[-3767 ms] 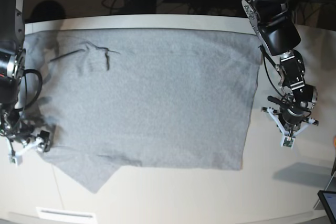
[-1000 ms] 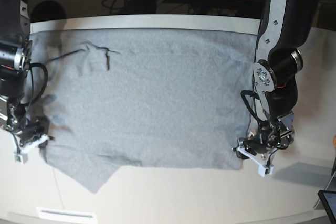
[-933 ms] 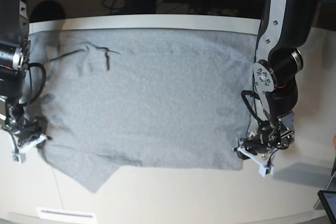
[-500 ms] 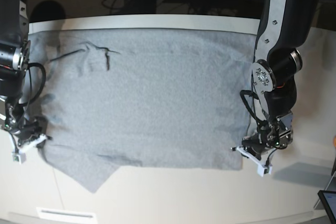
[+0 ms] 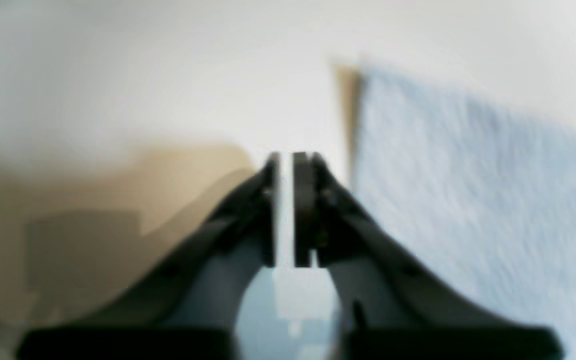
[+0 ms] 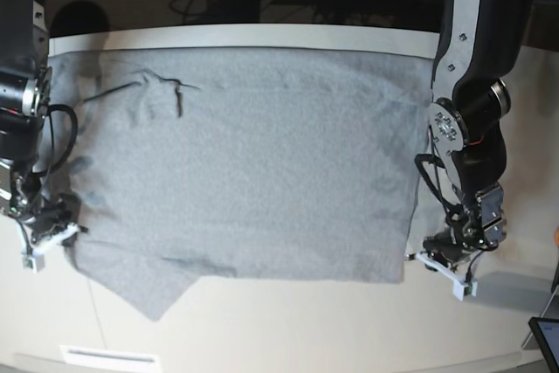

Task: Fold the T-shirt properly
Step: 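Close both grippers on the hem corners of the grey shirt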

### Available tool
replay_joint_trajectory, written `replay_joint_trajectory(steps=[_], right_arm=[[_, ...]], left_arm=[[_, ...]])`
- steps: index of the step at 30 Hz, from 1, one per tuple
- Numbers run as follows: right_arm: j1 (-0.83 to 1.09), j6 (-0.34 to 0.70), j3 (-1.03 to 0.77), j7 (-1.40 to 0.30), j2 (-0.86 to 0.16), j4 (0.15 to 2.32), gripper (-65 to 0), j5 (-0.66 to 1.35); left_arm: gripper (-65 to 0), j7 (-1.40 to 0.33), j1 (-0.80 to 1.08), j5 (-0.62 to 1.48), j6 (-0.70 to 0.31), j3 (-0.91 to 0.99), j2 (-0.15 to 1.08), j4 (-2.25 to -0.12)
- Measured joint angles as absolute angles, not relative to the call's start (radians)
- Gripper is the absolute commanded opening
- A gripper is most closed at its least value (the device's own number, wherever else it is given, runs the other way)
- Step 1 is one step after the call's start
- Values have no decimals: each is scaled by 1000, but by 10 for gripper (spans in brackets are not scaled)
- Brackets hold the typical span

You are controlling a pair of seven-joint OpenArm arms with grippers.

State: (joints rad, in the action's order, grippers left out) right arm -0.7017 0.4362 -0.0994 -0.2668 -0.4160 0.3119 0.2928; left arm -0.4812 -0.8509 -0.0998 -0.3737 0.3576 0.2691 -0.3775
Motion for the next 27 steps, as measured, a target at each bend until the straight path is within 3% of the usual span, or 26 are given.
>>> replay_joint_trajectory(steps=[3, 6, 15, 27], right_arm=[[-696, 436, -99, -266, -415, 312, -647, 293], [-696, 436, -99, -266, -416, 312, -647, 293], [-695, 437, -99, -266, -418, 312, -647, 293], [-695, 436, -99, -267, -420, 312, -647, 293]], left_arm=[[-351, -483, -851, -99, -355, 358, 272, -378], [-272, -491, -843, -96, -365, 357, 266, -373], [-267, -482, -893, 28, -374, 382, 299, -196], [-269, -524, -892, 50, -446, 382, 297, -197]])
